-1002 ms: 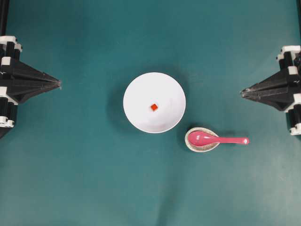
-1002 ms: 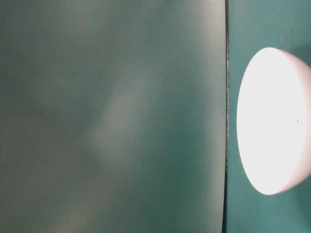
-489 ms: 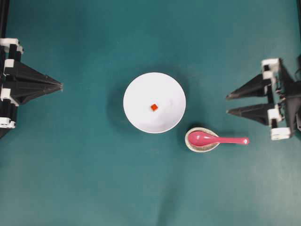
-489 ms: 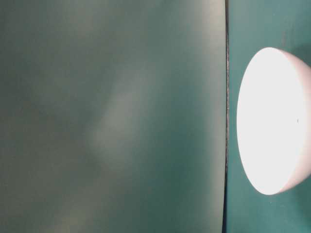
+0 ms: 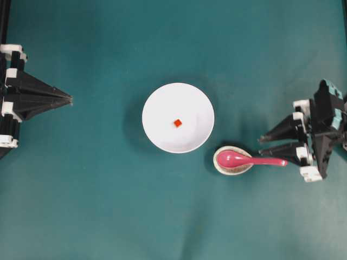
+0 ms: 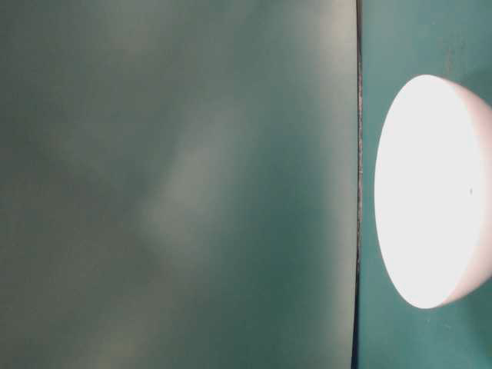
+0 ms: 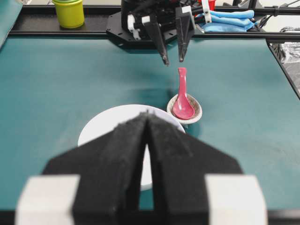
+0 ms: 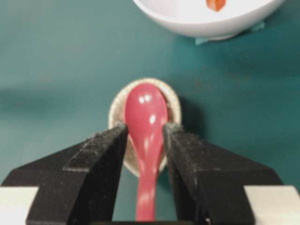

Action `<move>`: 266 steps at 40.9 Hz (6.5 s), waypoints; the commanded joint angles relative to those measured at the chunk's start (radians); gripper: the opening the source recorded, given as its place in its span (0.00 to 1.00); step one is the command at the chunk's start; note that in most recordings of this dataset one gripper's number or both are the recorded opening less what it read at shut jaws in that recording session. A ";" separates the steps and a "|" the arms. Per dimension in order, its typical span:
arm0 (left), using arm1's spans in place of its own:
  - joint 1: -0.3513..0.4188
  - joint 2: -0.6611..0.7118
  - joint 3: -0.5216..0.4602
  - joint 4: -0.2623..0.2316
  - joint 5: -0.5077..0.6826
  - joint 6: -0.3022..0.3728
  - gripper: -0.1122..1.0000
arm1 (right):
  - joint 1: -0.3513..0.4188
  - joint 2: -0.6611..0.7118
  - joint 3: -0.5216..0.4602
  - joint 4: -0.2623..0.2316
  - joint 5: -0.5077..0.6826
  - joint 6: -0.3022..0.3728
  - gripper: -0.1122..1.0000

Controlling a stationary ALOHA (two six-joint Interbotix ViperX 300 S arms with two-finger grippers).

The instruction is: Grip the spoon and scoop the red block from the bowl with right arm.

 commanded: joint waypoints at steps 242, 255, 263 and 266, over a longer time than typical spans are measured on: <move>-0.003 0.006 -0.026 0.002 0.103 -0.029 0.10 | -0.451 0.489 -1.123 -0.314 1.348 0.040 0.32; -0.003 0.008 -0.025 0.002 0.104 -0.029 0.10 | -0.431 0.419 -1.032 -0.314 1.250 0.043 0.32; -0.002 0.008 -0.025 0.002 0.103 -0.031 0.10 | -0.407 0.347 -0.920 -0.311 1.109 0.044 0.32; -0.002 0.008 -0.025 0.002 0.104 -0.031 0.10 | -0.399 0.314 -0.874 -0.310 1.055 0.046 0.32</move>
